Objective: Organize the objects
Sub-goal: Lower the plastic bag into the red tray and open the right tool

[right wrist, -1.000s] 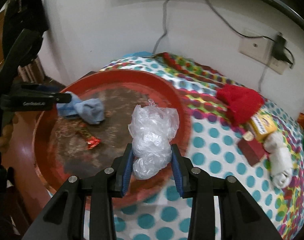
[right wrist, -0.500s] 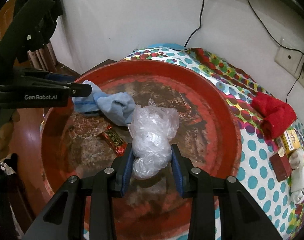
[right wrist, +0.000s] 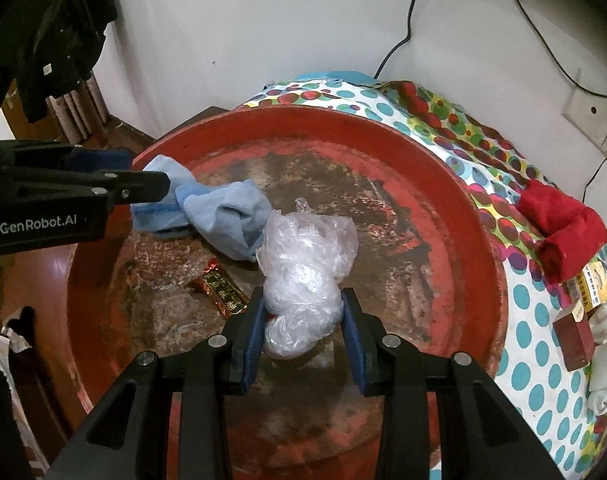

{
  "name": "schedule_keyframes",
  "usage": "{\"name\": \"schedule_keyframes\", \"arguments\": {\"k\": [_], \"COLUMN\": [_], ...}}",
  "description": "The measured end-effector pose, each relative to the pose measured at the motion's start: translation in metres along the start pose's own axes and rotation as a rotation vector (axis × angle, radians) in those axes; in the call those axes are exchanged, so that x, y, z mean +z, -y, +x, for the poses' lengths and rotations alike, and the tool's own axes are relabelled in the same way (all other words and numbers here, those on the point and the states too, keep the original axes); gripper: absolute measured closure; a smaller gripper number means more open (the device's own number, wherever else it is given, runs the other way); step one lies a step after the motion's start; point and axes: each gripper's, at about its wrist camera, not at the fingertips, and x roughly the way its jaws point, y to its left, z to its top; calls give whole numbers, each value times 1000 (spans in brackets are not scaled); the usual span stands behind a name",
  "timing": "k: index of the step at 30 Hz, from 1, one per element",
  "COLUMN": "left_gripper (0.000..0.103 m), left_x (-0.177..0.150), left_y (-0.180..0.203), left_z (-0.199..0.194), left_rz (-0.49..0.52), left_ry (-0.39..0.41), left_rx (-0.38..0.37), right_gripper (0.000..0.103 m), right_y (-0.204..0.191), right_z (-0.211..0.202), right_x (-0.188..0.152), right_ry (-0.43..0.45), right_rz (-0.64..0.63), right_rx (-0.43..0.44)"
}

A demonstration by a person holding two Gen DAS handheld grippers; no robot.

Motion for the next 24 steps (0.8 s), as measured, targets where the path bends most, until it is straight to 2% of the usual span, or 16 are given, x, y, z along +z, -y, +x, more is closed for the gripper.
{"name": "schedule_keyframes", "arguments": {"k": [3,9,12,24], "left_gripper": [52,52,52,52], "left_x": [0,1,2,4], "left_y": [0,0,2,11], "left_z": [0,1,2,-2], "left_rz": [-2,-3,0,15], "left_ry": [0,-3,-3,2], "left_rx": [-1,-4,-4,-7], "right_gripper": [61,58,48,48], "right_y": [-1,2,3,20], "right_z": [-1,-6,-12,-44], "right_x": [-1,0,0,-8], "right_ry": [7,18,36,84], "right_rz": [2,3,11,18], "right_rx": [0,1,1,-15]}}
